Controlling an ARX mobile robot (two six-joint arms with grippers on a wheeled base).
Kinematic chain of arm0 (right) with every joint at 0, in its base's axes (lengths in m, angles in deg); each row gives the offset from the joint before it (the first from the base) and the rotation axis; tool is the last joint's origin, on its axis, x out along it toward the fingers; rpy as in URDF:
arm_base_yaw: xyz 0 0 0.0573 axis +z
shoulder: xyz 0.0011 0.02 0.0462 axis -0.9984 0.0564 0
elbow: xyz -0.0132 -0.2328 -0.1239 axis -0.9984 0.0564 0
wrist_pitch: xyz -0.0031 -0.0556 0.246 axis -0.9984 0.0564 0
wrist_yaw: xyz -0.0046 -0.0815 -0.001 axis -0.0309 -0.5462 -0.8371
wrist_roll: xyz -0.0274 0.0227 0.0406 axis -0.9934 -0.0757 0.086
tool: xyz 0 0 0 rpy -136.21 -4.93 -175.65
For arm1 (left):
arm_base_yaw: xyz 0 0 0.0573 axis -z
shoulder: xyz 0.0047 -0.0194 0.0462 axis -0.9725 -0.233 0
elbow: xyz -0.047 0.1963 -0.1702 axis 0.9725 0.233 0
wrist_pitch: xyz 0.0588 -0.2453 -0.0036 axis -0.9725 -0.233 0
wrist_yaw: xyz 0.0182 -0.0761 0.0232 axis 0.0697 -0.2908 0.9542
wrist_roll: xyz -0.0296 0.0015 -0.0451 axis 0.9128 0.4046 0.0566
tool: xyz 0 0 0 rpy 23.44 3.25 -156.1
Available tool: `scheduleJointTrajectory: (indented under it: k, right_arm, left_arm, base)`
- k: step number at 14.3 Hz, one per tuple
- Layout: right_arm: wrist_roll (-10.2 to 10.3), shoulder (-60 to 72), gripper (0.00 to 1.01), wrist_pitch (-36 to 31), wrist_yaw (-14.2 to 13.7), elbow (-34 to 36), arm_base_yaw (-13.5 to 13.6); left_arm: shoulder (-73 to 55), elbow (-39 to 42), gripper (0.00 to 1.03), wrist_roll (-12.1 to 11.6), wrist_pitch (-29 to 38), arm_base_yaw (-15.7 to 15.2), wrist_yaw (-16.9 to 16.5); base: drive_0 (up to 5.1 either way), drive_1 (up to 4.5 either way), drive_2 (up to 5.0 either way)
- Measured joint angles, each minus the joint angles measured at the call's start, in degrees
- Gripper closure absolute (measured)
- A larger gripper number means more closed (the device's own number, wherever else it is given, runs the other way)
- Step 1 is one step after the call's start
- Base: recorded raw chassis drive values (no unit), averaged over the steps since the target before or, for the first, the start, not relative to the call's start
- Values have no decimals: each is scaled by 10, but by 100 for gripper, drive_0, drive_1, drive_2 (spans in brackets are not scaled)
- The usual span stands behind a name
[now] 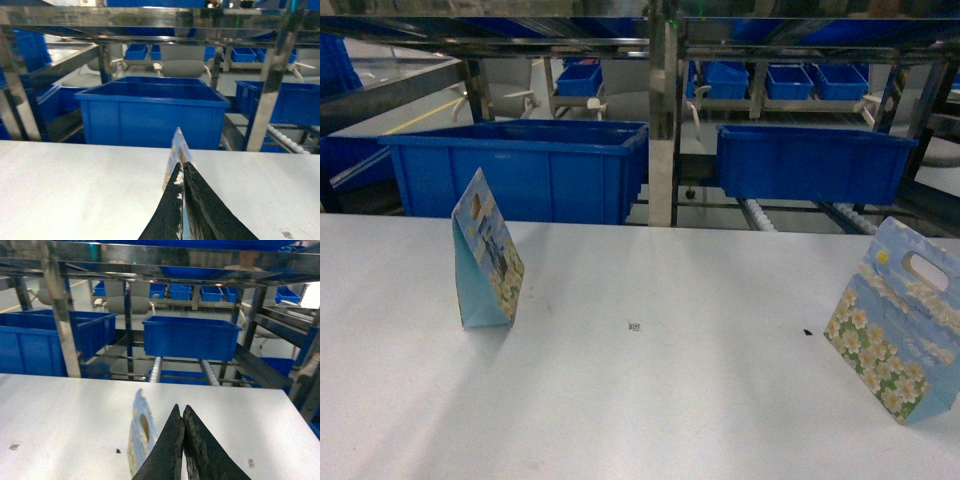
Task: Move flower gift bag to table near conveyor
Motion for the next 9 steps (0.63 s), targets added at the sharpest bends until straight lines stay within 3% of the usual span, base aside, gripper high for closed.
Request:
scheduleJointTrajectory:
  k: [3,4,9]
  right_arm:
    - [0,-81,99,42,3,43,-2]
    - [0,-86,99,1,3,65,-2]
    - [0,-224,99,127,3,97,-2]
  left_arm:
    - [81,61,101,0,-26,5,-7]
    - [100,84,101,0,-4,3,-5]
    - [228,137,101,-1,-89,4,-6]
  base:
    - [0,0,0]
    - [0,0,0]
    - [0,0,0]
